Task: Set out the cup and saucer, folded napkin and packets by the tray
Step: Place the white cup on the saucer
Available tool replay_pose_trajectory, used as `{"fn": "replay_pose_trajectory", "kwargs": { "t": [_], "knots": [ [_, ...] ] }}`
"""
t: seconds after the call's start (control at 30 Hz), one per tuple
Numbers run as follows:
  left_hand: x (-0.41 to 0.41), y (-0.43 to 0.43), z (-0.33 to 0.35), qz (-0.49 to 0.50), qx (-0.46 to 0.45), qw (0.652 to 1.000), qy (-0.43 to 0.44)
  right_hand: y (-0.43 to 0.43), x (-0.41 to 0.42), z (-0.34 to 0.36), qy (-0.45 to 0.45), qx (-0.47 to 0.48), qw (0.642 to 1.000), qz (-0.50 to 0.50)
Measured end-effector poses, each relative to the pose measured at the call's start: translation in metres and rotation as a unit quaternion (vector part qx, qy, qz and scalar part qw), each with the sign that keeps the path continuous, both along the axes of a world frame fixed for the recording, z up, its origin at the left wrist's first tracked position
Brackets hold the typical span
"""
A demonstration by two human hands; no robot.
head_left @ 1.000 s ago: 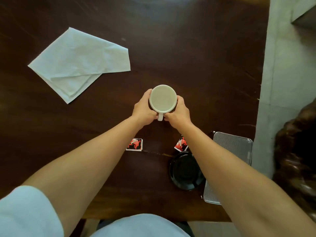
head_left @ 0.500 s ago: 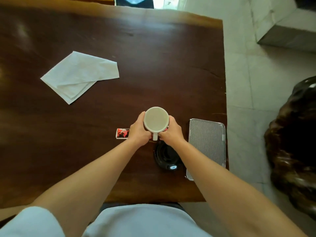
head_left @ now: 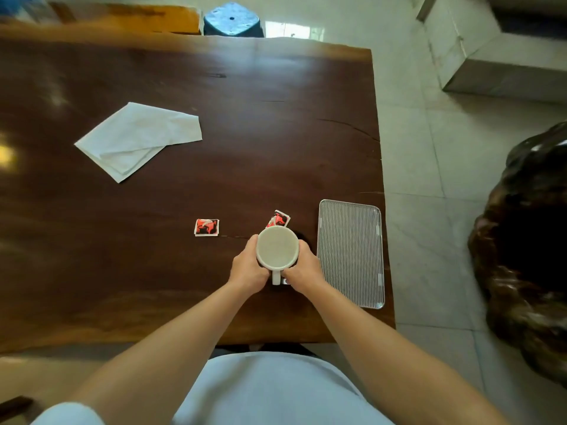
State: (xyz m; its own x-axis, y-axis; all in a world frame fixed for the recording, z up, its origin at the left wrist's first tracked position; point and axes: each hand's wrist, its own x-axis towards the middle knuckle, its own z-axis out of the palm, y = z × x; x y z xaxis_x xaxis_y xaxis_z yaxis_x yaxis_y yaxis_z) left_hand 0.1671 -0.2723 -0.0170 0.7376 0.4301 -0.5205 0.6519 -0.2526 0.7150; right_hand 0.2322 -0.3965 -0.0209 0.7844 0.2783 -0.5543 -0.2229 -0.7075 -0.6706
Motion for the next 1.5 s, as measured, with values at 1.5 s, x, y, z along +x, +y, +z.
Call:
{"fn": "replay_pose_trajectory", "kwargs": {
  "t": [1.5],
  "knots": [
    [0.018,-0.005,-0.048,-0.072,-0.014,0.995,0.063,-0.022,0.005,-0.037,0.034,-0.082,0.996,-0.002]
  ]
}}
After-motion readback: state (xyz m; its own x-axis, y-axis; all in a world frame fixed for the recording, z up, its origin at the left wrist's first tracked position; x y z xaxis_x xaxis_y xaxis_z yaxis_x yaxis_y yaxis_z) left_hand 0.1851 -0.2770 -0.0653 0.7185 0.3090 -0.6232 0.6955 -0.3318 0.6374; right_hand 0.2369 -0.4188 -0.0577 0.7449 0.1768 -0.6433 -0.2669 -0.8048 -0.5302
